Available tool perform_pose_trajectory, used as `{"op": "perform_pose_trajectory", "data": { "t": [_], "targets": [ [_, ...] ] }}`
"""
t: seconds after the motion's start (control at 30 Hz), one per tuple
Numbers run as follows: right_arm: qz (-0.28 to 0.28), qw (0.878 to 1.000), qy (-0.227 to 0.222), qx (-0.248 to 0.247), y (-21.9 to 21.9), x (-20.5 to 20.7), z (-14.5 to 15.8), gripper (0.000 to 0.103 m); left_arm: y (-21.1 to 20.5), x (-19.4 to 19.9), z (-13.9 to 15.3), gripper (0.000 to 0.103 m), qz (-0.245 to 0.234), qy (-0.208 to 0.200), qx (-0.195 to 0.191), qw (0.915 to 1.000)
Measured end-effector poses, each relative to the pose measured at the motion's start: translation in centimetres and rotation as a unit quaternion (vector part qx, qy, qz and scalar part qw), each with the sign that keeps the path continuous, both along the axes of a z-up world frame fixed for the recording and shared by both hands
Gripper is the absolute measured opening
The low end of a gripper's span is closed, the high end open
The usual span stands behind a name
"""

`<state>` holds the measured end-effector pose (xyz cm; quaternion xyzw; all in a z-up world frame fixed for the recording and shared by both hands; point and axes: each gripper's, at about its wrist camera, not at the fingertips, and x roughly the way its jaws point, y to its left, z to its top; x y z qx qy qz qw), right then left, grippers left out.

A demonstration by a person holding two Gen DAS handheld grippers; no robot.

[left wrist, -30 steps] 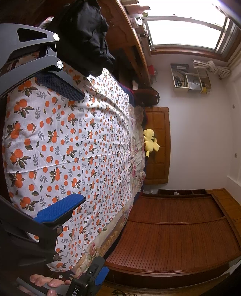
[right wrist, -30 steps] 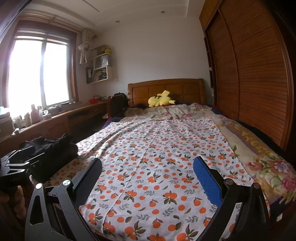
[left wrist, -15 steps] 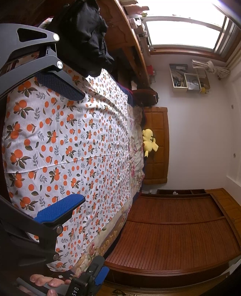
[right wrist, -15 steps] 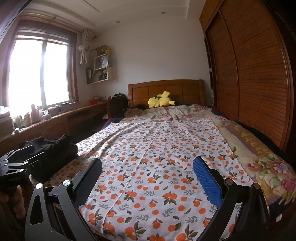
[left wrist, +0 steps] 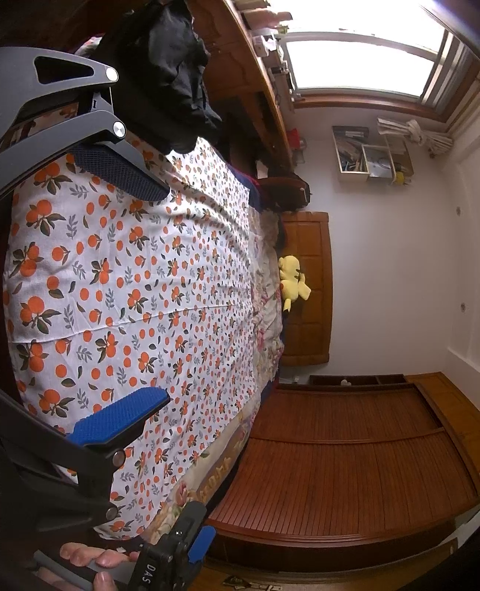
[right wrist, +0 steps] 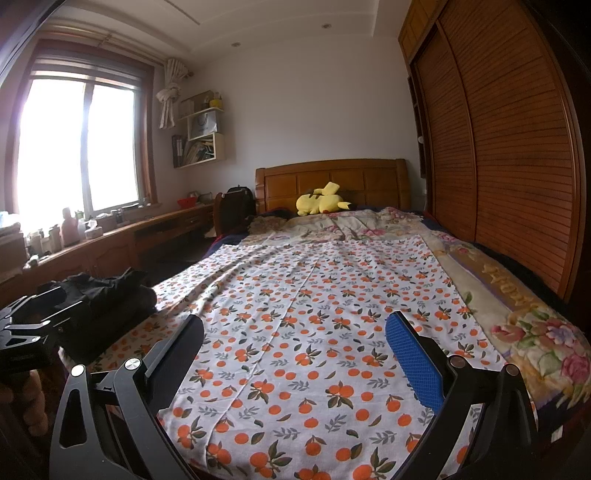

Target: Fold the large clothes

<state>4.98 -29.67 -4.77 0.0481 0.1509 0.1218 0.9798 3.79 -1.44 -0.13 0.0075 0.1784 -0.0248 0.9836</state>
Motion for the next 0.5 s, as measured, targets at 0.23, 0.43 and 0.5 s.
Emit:
{"op": "perform_pose_trajectory", "data": {
  "t": [0.23,0.43,0.5],
  "targets": [
    [0.000,1.000,0.000,0.000,0.02,-0.02,0.06,0.095,-0.02,-0.07,-0.12,0.101,0.000,0.000,0.000,1.0000],
    [0.000,1.000,0.000,0.000,-0.07,0.07,0.07,0.095,-0.01,-0.07,-0.10,0.101,0.001,-0.001,0.000,1.0000],
    [0.001,1.000,-0.001,0.000,0.00,-0.02,0.06,0.095,0.01,-0.10,-0.17,0.101,0.001,-0.001,0.000,1.0000]
  ]
}}
